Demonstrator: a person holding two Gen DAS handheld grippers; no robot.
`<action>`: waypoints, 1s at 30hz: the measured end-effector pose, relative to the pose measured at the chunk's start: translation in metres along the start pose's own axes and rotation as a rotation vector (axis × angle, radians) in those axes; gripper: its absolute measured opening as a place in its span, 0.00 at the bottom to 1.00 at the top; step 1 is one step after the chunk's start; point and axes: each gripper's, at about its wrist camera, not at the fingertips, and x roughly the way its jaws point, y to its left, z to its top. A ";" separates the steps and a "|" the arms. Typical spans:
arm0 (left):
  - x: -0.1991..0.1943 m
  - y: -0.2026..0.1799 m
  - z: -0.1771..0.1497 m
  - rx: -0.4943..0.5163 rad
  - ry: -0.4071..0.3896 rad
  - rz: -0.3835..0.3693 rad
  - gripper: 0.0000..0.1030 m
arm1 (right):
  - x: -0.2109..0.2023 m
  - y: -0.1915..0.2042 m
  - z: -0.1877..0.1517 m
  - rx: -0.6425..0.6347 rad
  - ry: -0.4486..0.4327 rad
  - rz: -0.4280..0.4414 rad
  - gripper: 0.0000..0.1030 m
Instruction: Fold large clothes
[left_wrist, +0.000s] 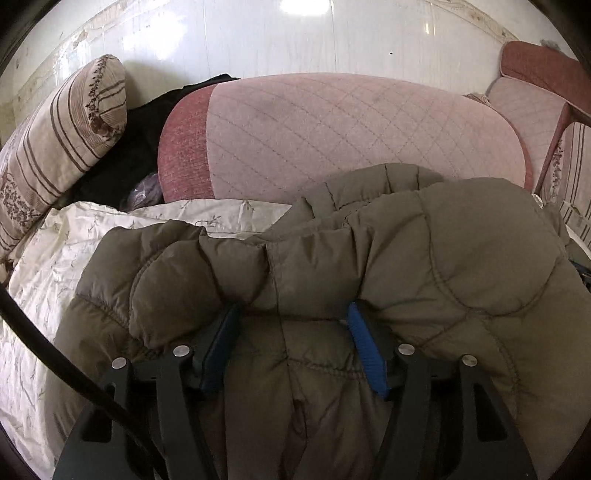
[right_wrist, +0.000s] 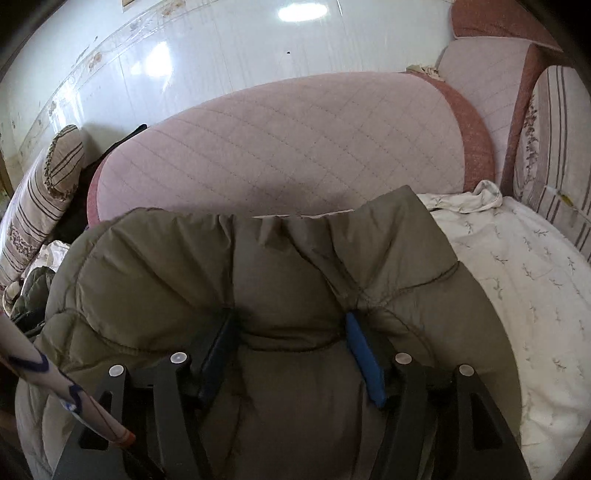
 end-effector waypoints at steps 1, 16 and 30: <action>0.002 0.000 0.000 -0.003 -0.005 0.000 0.60 | 0.006 -0.005 0.001 0.017 0.013 0.018 0.64; -0.126 -0.015 -0.056 -0.016 0.018 0.102 0.68 | -0.156 0.025 -0.076 0.194 0.063 0.111 0.61; -0.177 0.019 -0.092 -0.161 -0.032 0.268 0.69 | -0.178 0.072 -0.095 0.138 -0.018 0.113 0.44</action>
